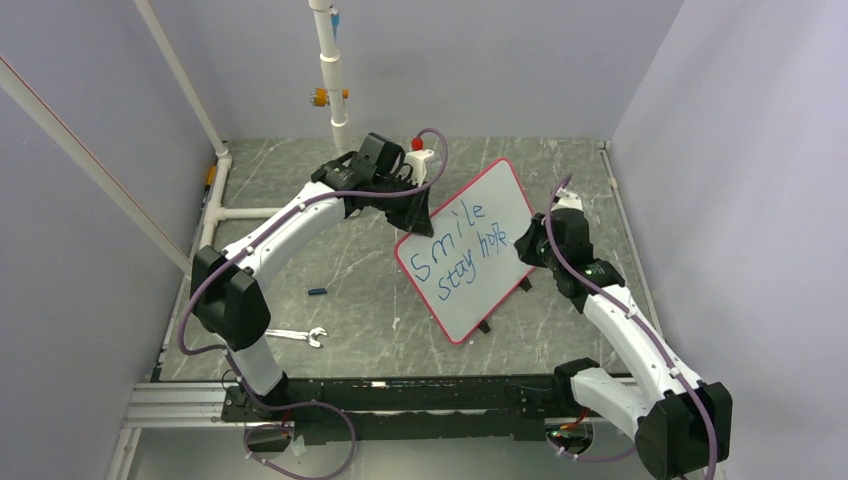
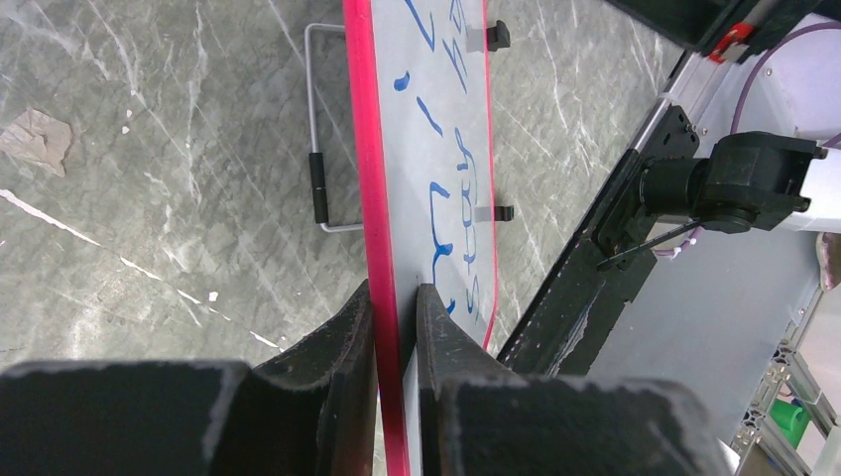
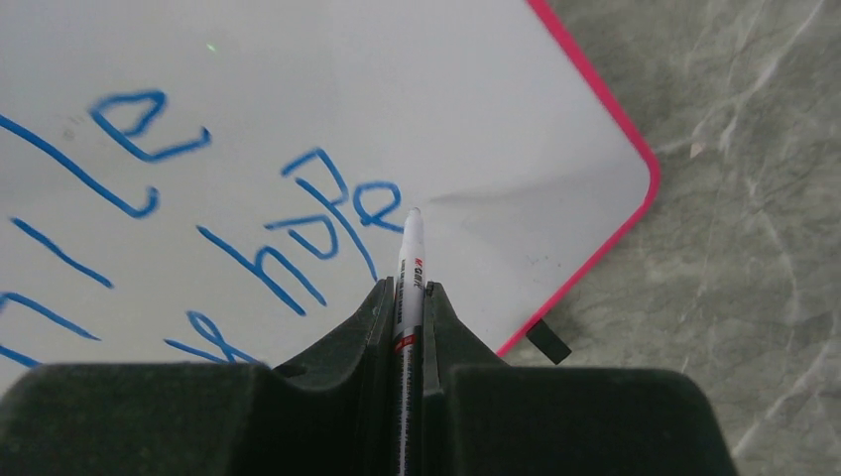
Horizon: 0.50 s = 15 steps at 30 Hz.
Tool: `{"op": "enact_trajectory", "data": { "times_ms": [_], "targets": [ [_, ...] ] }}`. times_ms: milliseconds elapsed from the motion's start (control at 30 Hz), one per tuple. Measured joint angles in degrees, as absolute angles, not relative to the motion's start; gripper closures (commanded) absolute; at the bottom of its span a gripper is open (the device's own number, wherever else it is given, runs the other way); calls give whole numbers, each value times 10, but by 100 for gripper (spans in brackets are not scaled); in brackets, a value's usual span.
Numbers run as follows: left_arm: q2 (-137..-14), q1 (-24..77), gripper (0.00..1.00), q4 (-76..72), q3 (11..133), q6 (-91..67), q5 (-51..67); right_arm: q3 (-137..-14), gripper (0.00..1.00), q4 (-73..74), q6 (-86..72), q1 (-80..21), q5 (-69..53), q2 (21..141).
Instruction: Write a sentence on the whiteboard
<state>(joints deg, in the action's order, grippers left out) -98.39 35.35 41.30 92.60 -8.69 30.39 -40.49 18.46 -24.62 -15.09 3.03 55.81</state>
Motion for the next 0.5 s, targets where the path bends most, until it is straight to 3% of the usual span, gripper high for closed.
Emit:
{"op": "enact_trajectory", "data": {
  "times_ms": [500],
  "targets": [
    [-984,354,100,413,926,-87,306,-515,100,178,-243,-151,54,619]
  ]
}}
